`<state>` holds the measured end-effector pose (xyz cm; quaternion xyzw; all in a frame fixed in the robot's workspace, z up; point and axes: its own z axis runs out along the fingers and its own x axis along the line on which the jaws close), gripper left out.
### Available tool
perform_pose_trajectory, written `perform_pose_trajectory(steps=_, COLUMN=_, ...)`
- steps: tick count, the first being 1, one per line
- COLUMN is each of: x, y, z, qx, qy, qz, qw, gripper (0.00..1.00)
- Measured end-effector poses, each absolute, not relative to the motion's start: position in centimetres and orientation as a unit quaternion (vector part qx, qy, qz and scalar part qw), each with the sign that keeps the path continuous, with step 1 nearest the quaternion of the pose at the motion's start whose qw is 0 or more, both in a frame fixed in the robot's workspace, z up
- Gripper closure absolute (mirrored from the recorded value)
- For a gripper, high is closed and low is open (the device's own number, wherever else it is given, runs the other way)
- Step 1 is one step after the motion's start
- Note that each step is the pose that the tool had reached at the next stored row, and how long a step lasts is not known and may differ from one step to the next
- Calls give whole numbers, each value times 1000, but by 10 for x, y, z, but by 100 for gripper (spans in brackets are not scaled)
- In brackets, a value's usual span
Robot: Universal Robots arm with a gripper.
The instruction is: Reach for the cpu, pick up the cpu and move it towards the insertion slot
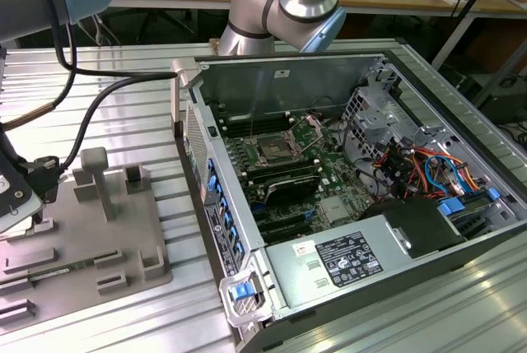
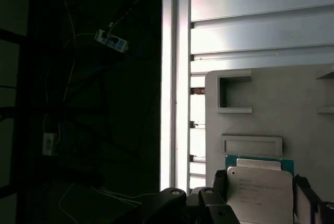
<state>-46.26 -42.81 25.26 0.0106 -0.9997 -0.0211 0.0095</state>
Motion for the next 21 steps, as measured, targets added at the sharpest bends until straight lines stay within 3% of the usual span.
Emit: perform_pose_trajectory(steps=21, x=-463, y=-428, z=261, qx=11, qy=-1000, qz=-21, qw=10, gripper=45)
